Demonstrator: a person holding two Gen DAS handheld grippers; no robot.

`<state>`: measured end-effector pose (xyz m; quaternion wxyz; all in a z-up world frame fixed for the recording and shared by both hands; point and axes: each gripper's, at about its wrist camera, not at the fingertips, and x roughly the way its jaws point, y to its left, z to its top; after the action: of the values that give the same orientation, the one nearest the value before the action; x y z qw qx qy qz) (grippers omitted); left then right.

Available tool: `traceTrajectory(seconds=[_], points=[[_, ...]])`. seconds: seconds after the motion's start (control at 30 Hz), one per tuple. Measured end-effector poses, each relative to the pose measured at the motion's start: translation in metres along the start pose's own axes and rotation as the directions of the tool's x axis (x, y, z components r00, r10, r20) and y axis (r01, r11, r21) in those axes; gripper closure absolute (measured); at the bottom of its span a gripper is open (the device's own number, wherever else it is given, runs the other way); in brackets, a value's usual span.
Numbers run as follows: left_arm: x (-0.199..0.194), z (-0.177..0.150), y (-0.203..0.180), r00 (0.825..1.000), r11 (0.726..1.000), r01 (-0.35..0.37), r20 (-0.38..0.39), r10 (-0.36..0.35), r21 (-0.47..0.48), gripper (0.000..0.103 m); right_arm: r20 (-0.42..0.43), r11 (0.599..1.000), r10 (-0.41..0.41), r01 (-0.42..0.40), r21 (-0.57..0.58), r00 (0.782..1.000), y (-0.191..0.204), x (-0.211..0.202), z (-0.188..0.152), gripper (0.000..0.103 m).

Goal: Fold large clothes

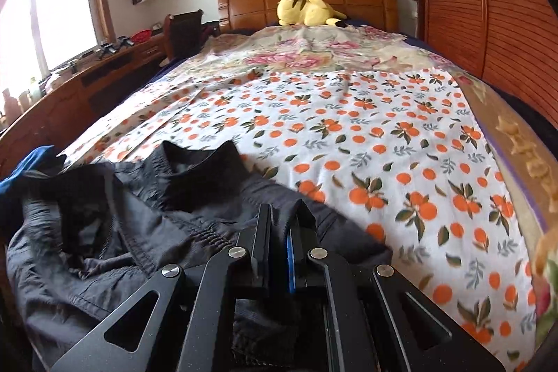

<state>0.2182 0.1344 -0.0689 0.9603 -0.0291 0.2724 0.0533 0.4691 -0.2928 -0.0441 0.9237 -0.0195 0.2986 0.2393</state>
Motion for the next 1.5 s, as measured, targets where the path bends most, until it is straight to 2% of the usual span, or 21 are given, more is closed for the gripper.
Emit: traceTrajectory(seconds=[0.03,0.07,0.17,0.2,0.3,0.37,0.47,0.5,0.57,0.6,0.63,0.67,0.7,0.77,1.03,1.13,1.27,1.4,1.5], points=[[0.003,-0.003,-0.002,1.000,1.000,0.009,-0.016,-0.009,-0.002,0.063,0.000,1.000,-0.007,0.007,0.000,1.000,-0.003,0.006,-0.002,0.097],[0.006,-0.007,-0.004,0.999,1.000,0.023,-0.036,-0.023,0.000,0.057,0.003,1.000,-0.019,0.019,-0.001,1.000,-0.001,0.005,0.000,0.097],[0.010,-0.015,-0.009,0.997,0.999,0.047,-0.059,-0.046,0.003,0.025,0.032,0.998,-0.057,0.057,0.008,0.998,0.002,0.010,0.013,0.097],[0.010,-0.017,-0.010,0.997,0.999,0.054,-0.056,-0.053,0.001,0.023,0.048,0.997,-0.069,0.068,0.020,0.996,0.001,0.013,0.017,0.097],[0.007,-0.020,-0.012,0.997,0.999,0.053,-0.056,-0.053,-0.001,0.023,0.067,0.986,-0.154,0.149,0.077,0.986,-0.008,0.028,0.031,0.097],[0.004,-0.021,-0.014,0.997,0.998,0.057,-0.051,-0.057,0.003,0.023,0.012,0.972,-0.201,0.198,0.123,0.980,-0.013,0.044,0.038,0.097],[0.001,-0.023,-0.018,0.996,0.998,0.070,-0.055,-0.069,0.008,0.023,-0.149,0.975,-0.178,0.195,0.109,0.973,-0.016,0.077,0.042,0.094],[0.001,-0.024,-0.019,0.996,0.997,0.072,-0.056,-0.071,0.009,0.023,-0.172,0.976,-0.164,0.185,0.111,0.971,-0.016,0.081,0.042,0.091],[-0.001,-0.029,-0.021,0.996,0.997,0.075,-0.057,-0.074,0.015,0.023,-0.159,0.978,-0.148,0.168,0.121,0.976,-0.016,0.074,0.044,0.088],[-0.002,-0.031,-0.023,0.995,0.997,0.079,-0.058,-0.078,0.017,0.023,-0.136,0.979,-0.142,0.159,0.127,0.981,-0.015,0.067,0.044,0.080],[-0.001,-0.033,-0.024,0.995,0.996,0.083,-0.062,-0.082,0.017,0.023,-0.116,0.979,-0.145,0.160,0.130,0.983,-0.015,0.061,0.045,0.060],[0.000,-0.035,-0.025,0.994,0.996,0.088,-0.067,-0.087,0.018,0.023,-0.095,0.977,-0.160,0.172,0.128,0.982,-0.015,0.055,0.045,0.049],[0.002,-0.037,-0.026,0.993,0.996,0.091,-0.071,-0.090,0.018,0.023,-0.080,0.976,-0.173,0.182,0.124,0.982,-0.017,0.050,0.045,0.040],[0.003,-0.039,-0.029,0.992,0.995,0.099,-0.075,-0.097,0.016,0.023,-0.052,0.975,-0.184,0.189,0.121,0.982,-0.021,0.038,0.042,0.034],[0.011,-0.046,-0.034,0.991,0.995,0.102,-0.091,-0.101,0.011,0.023,-0.047,0.980,-0.197,0.198,0.024,0.979,-0.032,0.020,0.015,0.033],[0.013,-0.049,-0.034,0.990,0.995,0.103,-0.101,-0.101,0.016,0.023,-0.011,0.983,-0.179,0.180,0.022,0.984,-0.033,0.001,0.004,0.033],[0.019,-0.052,-0.034,0.988,0.995,0.102,-0.115,-0.099,0.020,0.023,-0.003,0.989,-0.149,0.149,-0.012,0.989,-0.036,-0.021,-0.013,0.033],[0.022,-0.053,-0.036,0.987,0.994,0.110,-0.115,-0.108,0.014,0.023,-0.025,0.993,-0.088,0.086,-0.076,0.996,-0.032,-0.027,-0.023,0.033],[0.026,-0.054,-0.040,0.986,0.993,0.113,-0.123,-0.110,0.017,0.023,-0.090,0.988,-0.122,0.112,-0.104,0.988,-0.030,-0.005,-0.013,0.033]])
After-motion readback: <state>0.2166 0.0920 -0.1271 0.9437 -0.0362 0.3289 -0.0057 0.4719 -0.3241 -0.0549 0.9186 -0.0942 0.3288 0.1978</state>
